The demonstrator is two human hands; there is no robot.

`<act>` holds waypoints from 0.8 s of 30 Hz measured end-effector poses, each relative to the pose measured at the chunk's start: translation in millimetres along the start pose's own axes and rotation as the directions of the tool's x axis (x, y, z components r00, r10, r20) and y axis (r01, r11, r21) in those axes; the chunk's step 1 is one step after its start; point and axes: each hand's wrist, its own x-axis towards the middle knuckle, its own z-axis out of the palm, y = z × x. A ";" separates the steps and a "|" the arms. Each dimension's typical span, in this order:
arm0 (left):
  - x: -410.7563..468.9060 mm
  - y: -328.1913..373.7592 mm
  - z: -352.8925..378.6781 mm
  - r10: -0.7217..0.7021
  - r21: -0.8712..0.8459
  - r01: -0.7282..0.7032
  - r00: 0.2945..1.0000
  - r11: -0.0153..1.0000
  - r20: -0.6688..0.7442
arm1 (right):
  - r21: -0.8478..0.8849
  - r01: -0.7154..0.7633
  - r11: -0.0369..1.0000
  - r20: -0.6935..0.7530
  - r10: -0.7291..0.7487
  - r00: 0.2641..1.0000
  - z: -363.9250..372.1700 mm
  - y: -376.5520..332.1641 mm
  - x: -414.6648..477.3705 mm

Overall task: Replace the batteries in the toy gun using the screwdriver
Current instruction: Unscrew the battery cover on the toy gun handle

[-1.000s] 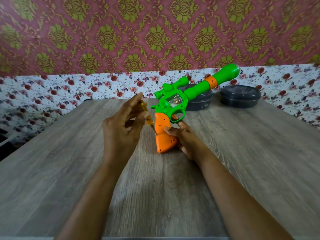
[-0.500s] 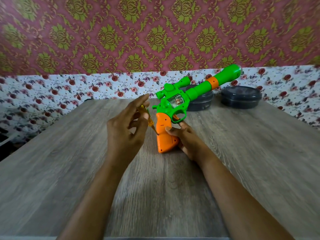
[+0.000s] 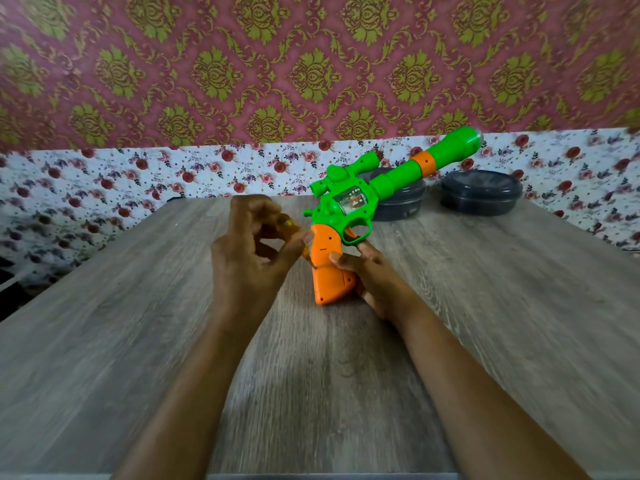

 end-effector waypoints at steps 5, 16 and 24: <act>1.3 -0.7 -1.7 0.032 0.023 -0.033 0.999 0.999 0.031 | 0.024 0.005 1.000 0.002 -0.005 1.000 0.9 -0.9 0.3; 5.7 -1.2 -10.5 -0.024 -0.004 0.024 1.000 1.000 -0.009 | 0.027 0.022 0.999 0.011 -0.022 1.000 1.0 0.5 0.6; 0.9 -0.9 -2.9 0.003 0.027 -0.003 1.000 1.000 0.011 | 0.023 0.027 0.999 0.005 -0.027 1.000 2.1 -0.1 0.4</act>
